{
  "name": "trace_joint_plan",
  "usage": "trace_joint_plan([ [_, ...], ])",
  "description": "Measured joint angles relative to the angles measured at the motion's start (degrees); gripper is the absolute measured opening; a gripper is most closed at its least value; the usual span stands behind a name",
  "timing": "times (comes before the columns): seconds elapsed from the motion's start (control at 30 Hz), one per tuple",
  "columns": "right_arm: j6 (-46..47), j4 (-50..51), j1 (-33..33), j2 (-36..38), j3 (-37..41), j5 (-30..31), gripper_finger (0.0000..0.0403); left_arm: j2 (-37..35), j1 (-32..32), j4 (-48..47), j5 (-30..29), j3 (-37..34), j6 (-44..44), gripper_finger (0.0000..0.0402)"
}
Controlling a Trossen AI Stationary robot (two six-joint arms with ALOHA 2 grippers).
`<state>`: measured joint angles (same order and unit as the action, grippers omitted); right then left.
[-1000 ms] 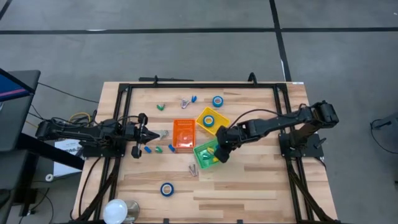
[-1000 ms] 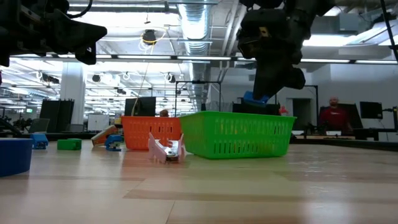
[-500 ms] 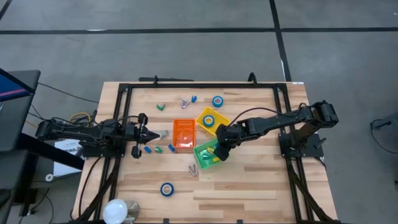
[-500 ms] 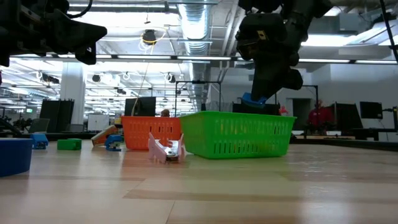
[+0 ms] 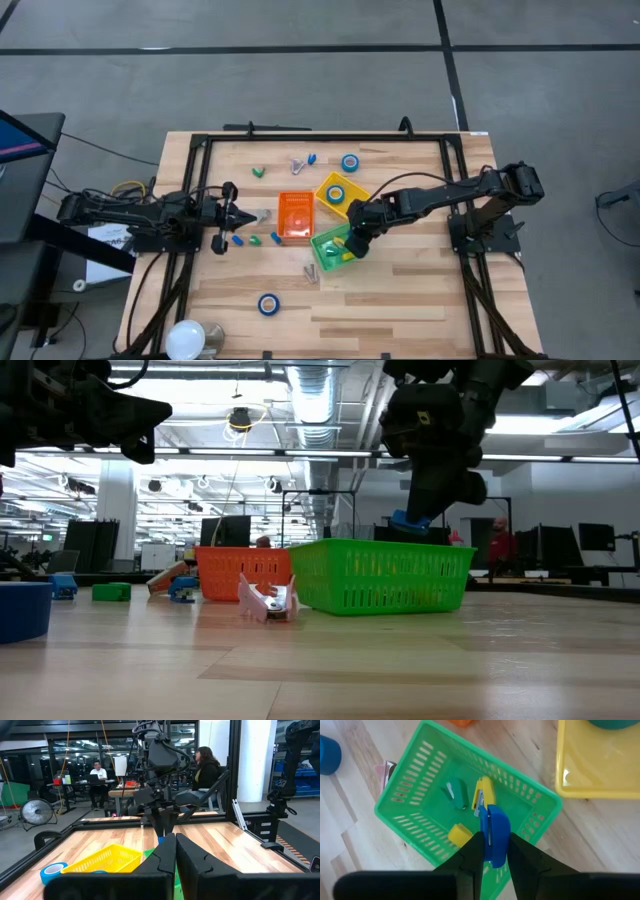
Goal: Pick and place Stapler, Stapler remover, tape
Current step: Put the blue stapler into the green bin, then put the blue tape into the yellow bin
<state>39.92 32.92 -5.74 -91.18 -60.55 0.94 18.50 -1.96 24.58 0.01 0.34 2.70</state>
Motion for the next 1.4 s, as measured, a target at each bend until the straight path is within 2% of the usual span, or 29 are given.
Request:
trace_joint_plan([
  [0.13, 0.0, 0.5, 0.6, 0.0, 0.0, -2.0, 0.0088, 0.0, 0.0, 0.0, 0.0, 0.0, 0.0, 0.0004],
  [0.47, 0.0, 0.3, 1.8, 0.0, 0.0, -2.0, 0.0197, 0.0, 0.0, 0.0, 0.0, 0.0, 0.0, 0.0004],
  [0.63, -2.4, 0.0, 3.0, 0.8, -0.1, -4.5, 0.0230, 0.0, 0.0, 0.0, 0.0, 0.0, 0.0, 0.0004],
  [0.77, -5.5, 0.0, 4.5, 1.3, -1.5, -7.2, 0.0234, 0.0, 0.0, 0.0, 0.0, 0.0, 0.0, 0.0004],
  [1.1, -11.2, -3.6, 8.1, 3.9, -1.7, -6.8, 0.0228, 0.0, 0.0, 0.0, 0.0, 0.0, 0.0, 0.0004],
  [1.4, -15.1, -19.9, 9.7, 10.0, 4.8, -5.2, 0.0223, 0.2, 0.0, 0.3, 0.0, 0.0, 0.0, 0.0004],
])
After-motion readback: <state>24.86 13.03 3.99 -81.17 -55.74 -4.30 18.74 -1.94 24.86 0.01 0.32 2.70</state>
